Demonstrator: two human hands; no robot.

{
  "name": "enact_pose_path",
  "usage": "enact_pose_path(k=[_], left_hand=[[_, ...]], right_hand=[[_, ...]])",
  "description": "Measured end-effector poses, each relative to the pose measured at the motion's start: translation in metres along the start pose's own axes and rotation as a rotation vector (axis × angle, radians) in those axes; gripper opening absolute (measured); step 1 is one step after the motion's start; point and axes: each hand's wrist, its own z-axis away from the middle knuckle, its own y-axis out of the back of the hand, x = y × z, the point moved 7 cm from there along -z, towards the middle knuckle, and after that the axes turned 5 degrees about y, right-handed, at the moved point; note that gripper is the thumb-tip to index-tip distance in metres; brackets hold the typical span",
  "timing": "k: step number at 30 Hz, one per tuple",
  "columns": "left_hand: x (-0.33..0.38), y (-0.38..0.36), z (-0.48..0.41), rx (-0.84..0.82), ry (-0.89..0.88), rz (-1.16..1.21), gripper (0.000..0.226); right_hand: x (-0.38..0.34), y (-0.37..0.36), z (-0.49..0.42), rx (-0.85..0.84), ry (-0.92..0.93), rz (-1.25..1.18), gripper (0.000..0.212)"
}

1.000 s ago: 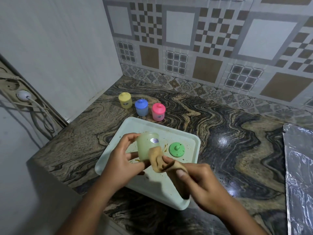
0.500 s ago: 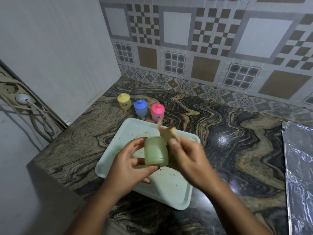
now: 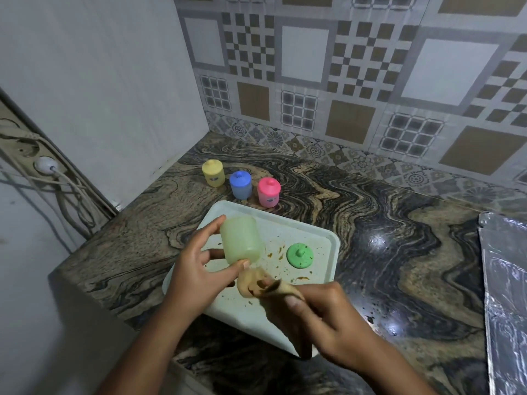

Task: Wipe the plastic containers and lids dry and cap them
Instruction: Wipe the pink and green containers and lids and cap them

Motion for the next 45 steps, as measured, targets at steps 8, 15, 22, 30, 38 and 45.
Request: enact_pose_path(k=[8, 15, 22, 30, 38, 45], left_hand=[[-0.003, -0.016, 0.008, -0.142, 0.085, 0.084, 0.086], [-0.006, -0.027, 0.013, -0.097, 0.041, 0.134, 0.074], [-0.010, -0.002, 0.002, 0.010, 0.027, 0.010, 0.082], [-0.004, 0.002, 0.003, -0.077, -0.015, 0.035, 0.077], [-0.008, -0.023, 0.012, -0.150, -0.042, 0.040, 0.081], [0.007, -0.008, 0.009, -0.041, -0.137, 0.031, 0.073]], right_hand=[[0.011, 0.044, -0.031, 0.474, -0.121, -0.370, 0.064], [-0.010, 0.010, -0.054, 0.131, 0.030, 0.129, 0.041], [-0.011, 0.006, -0.024, 0.093, 0.098, 0.134, 0.036], [0.025, 0.034, -0.008, 0.334, -0.209, -0.447, 0.051], [-0.010, 0.023, -0.054, 0.219, -0.038, -0.037, 0.023], [-0.026, 0.007, -0.039, 0.154, 0.149, 0.143, 0.029]])
